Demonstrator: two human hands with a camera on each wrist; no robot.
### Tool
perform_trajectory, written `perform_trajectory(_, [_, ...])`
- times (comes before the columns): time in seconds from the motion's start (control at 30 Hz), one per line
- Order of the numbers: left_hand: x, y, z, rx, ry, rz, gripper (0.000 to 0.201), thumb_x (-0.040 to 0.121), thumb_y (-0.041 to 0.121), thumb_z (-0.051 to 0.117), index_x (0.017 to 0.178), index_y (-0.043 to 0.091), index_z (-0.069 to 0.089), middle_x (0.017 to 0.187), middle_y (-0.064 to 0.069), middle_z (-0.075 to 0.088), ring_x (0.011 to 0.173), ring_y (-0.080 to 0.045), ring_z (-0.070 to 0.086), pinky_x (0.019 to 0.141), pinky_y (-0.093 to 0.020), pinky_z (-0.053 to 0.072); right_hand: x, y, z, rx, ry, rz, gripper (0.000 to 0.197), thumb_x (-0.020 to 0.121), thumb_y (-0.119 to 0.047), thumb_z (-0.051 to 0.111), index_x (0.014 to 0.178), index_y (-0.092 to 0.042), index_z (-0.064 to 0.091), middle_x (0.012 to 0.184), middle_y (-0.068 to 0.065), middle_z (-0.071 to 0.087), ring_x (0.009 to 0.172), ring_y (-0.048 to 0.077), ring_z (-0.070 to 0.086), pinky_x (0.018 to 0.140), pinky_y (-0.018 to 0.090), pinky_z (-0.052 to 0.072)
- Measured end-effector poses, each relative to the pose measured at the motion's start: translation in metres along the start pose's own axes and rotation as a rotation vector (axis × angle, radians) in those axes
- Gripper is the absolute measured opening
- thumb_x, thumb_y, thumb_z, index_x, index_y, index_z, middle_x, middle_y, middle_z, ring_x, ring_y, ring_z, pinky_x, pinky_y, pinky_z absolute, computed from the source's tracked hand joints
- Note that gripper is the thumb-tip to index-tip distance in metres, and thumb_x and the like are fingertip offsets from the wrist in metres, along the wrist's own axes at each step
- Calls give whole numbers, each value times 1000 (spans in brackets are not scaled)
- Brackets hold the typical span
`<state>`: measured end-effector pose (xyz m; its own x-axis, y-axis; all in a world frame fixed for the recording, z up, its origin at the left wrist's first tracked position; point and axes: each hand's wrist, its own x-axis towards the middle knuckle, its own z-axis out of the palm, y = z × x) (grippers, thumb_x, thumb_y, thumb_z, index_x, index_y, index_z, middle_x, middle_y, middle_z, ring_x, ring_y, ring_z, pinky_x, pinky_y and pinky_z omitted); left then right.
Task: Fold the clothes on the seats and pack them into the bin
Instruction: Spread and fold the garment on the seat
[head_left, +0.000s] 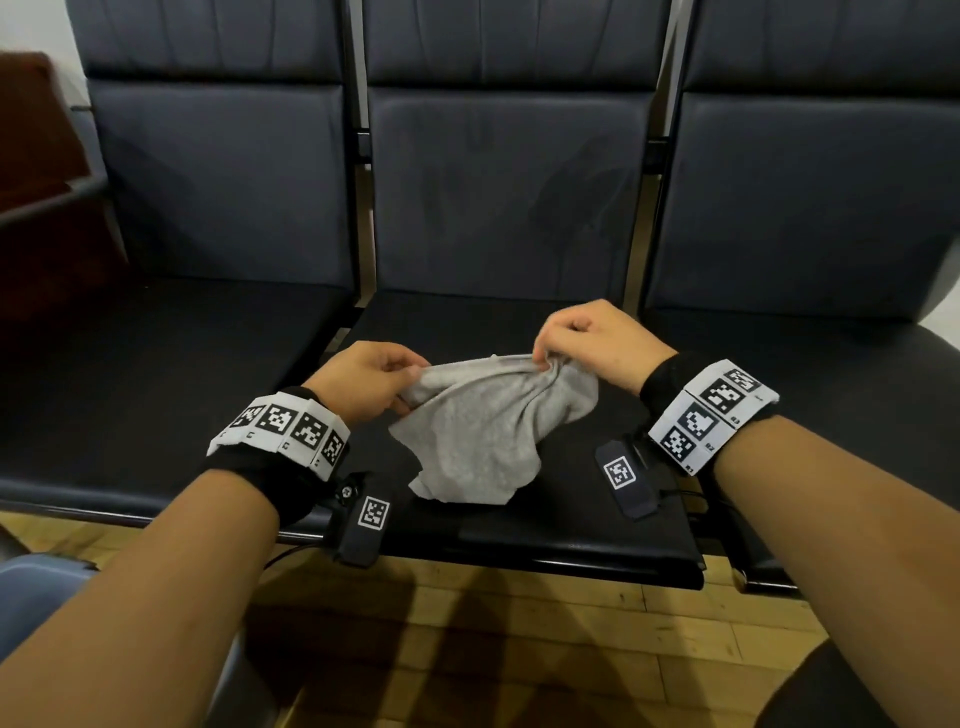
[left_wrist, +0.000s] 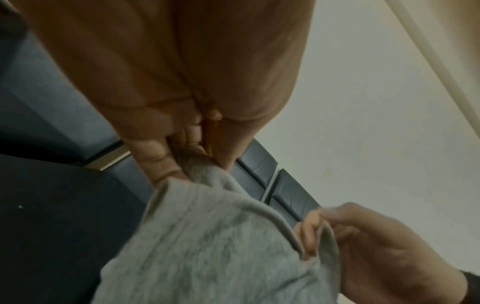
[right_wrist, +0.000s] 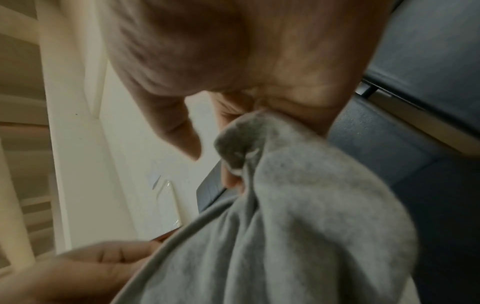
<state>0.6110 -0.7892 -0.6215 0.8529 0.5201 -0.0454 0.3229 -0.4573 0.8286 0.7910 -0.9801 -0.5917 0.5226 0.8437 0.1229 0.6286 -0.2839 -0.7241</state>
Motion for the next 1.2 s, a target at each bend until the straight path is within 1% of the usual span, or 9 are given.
perform_trajectory(0.1, [-1, 6, 5, -108, -54, 26, 7, 91, 11, 63, 93, 10, 69, 95, -17, 72, 92, -34, 69, 88, -42, 56, 3, 1, 11, -197, 18, 44, 44, 79, -51, 73, 68, -12, 54, 63, -6, 51, 60, 9, 48, 59, 23, 40])
perform_trajectory(0.23, [-2, 11, 3, 58, 44, 140, 8, 87, 19, 68, 94, 16, 70, 89, -5, 72, 81, -21, 71, 80, -32, 58, 2, -1, 20, -360, -89, -23, 31, 75, -47, 78, 94, -24, 69, 87, -10, 61, 81, 6, 57, 69, 27, 50])
perform_trajectory(0.33, [-2, 12, 4, 37, 85, 130, 5, 91, 17, 63, 89, 14, 67, 88, -7, 69, 80, -21, 69, 74, -30, 59, 1, 2, 19, -384, -49, 9, 16, 82, -35, 67, 69, -26, 71, 70, -6, 66, 70, 13, 62, 69, 40, 57])
perform_trajectory(0.47, [-2, 16, 3, 19, 163, 166, 9, 94, 14, 58, 87, 10, 61, 74, -2, 61, 54, 3, 59, 51, -10, 46, -1, 2, 19, -244, 1, 30, 43, 79, -50, 64, 59, -13, 58, 55, -2, 54, 54, 12, 50, 56, 34, 48])
perform_trajectory(0.6, [0, 19, -1, -29, 149, 231, 12, 95, 14, 57, 83, 17, 60, 81, -12, 59, 62, -8, 54, 60, -19, 47, -5, -8, 21, -113, -36, 12, 60, 75, -62, 61, 70, -2, 59, 70, 9, 53, 63, 21, 50, 63, 37, 46])
perform_trajectory(0.73, [-3, 28, 8, -139, 45, 308, 11, 94, 10, 58, 84, 15, 60, 81, -11, 58, 66, -9, 55, 58, -19, 47, -6, -22, 27, 16, -152, -6, 40, 84, -50, 63, 112, -22, 67, 105, -8, 66, 99, 8, 61, 87, 25, 49])
perform_trajectory(0.87, [-7, 36, 12, -165, -4, 341, 7, 92, 12, 60, 85, 15, 61, 80, -6, 60, 69, -10, 57, 60, -19, 48, -11, -18, 40, -156, -108, -11, 20, 84, -37, 68, 75, -19, 63, 71, -2, 62, 66, 13, 60, 59, 30, 48])
perform_trajectory(0.97, [-5, 33, 6, -106, 37, 316, 13, 94, 9, 57, 83, 16, 61, 78, -3, 59, 66, -10, 54, 60, -20, 47, -11, -5, 37, -328, -95, 53, 11, 82, -18, 60, 72, -22, 58, 76, 2, 60, 73, 22, 61, 64, 37, 52])
perform_trajectory(1.2, [-2, -4, -27, -2, 273, 81, 14, 92, 15, 59, 78, 16, 62, 73, -4, 58, 65, -15, 54, 62, -24, 45, -7, 33, 12, -516, 0, 272, 12, 81, -7, 53, 79, -17, 60, 83, 7, 62, 80, 30, 63, 69, 35, 53])
